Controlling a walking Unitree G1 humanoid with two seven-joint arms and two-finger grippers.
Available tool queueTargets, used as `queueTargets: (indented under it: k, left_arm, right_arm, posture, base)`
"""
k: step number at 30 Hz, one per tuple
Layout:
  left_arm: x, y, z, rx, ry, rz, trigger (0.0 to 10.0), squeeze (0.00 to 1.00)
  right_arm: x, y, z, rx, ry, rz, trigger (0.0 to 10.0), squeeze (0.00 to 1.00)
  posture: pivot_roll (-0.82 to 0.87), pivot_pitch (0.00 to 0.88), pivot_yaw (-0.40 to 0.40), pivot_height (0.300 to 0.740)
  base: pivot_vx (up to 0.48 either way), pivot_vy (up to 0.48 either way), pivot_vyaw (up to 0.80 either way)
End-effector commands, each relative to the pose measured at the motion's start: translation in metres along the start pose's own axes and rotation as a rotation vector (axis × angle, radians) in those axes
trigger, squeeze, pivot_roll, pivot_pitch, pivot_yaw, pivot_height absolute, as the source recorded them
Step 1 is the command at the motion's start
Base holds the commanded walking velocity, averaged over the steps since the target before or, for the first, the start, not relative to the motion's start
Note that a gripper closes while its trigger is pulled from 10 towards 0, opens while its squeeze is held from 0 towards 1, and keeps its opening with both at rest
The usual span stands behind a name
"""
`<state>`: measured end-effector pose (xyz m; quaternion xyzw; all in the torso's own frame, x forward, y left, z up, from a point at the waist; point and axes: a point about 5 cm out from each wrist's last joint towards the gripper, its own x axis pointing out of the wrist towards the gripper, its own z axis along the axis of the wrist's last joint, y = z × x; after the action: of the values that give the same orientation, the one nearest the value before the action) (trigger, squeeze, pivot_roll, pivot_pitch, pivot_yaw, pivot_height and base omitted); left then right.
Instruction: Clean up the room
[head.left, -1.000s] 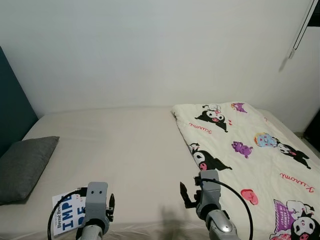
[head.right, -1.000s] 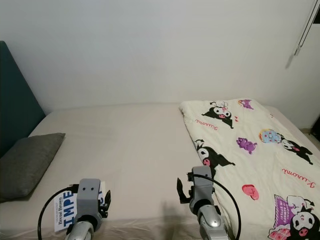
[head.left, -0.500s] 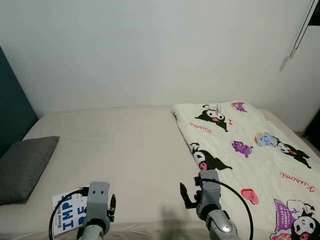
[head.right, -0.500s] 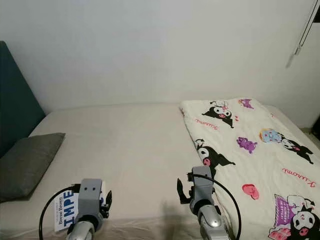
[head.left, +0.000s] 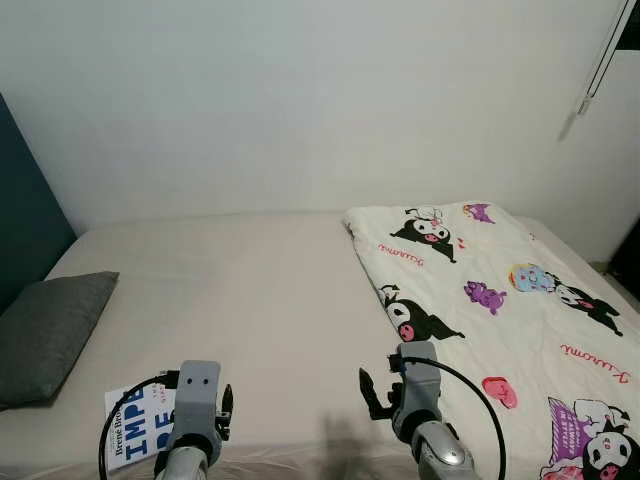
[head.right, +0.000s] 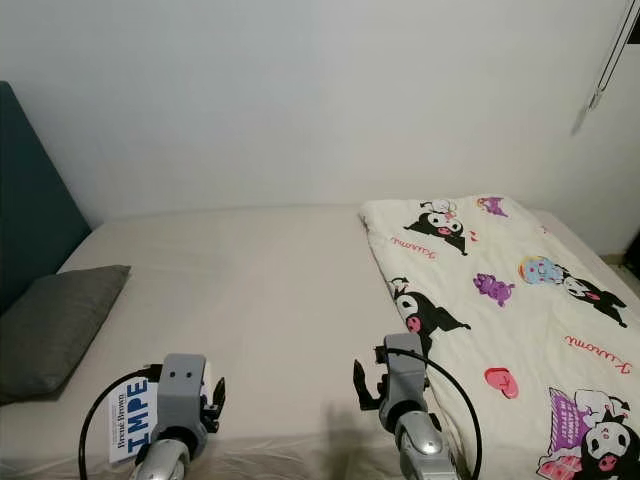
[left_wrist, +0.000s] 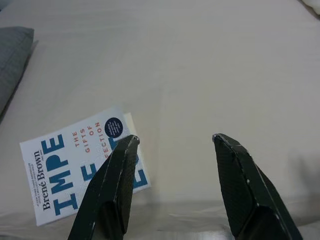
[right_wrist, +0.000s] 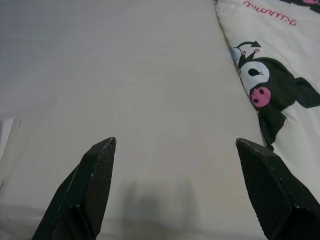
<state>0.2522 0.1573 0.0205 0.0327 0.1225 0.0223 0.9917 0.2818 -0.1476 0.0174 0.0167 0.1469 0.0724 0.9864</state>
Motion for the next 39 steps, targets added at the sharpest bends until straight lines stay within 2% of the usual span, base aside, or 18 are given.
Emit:
queueTargets:
  k: [1,39]
  left_arm:
    - [-0.0021,0.0020,-0.0030,0.011,0.015,-0.001,10.0,0.00]
    - [-0.0032,0.0038,-0.0029,0.033,0.026,-0.007,10.0,0.00]
  right_arm:
    - [-0.0008,-0.0012,0.0007,0.017,-0.002,-0.006,10.0,0.00]
    - [-0.0014,-0.0015,-0.0015,0.037,0.020,-0.017,10.0,0.00]
  posture:
    - [0.01,0.088,0.004,0.740]
    - [0.01,0.084,0.014,0.740]
  base:
    - [0.000,-0.450,0.00]
    - [0.000,-0.450,0.00]
